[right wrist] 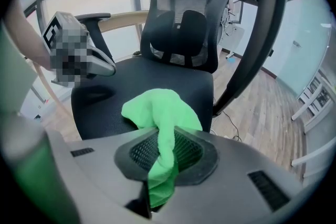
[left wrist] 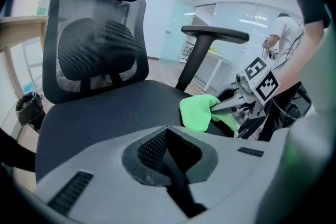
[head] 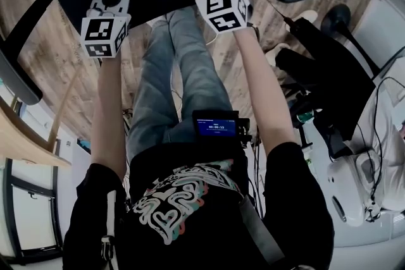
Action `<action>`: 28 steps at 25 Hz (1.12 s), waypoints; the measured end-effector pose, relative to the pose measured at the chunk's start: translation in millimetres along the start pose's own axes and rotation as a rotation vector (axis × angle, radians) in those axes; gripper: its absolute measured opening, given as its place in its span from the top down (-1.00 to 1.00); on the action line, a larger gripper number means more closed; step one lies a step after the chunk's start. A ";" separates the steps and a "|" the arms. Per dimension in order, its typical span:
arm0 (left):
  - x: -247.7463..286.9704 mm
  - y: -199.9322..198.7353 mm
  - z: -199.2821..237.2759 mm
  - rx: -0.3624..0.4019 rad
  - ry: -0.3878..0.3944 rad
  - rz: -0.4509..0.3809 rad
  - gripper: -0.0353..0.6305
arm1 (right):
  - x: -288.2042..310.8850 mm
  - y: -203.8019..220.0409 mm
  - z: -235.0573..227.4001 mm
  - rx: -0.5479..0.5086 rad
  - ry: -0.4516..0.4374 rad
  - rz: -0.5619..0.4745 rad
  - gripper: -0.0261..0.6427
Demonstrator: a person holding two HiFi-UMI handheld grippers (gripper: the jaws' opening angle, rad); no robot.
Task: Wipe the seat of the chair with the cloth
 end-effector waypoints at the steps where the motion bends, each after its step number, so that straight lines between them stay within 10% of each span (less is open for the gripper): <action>1: -0.6 1.1 -1.4 -0.002 0.000 0.000 0.89 | -0.5 0.0 0.4 -0.007 0.000 0.003 0.75; 28: -39.7 35.0 12.0 -0.112 -0.145 -0.010 0.89 | 20.2 -27.5 9.3 -0.268 -0.091 0.029 0.75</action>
Point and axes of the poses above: the fingertips, and each gripper's own axes: x forward along the fingers, z to its left, y out of its underside, the point moved 6 cm from there along -x, backward along the fingers, and after that the axes turned 1 degree about -x, right-handed, at the moved point
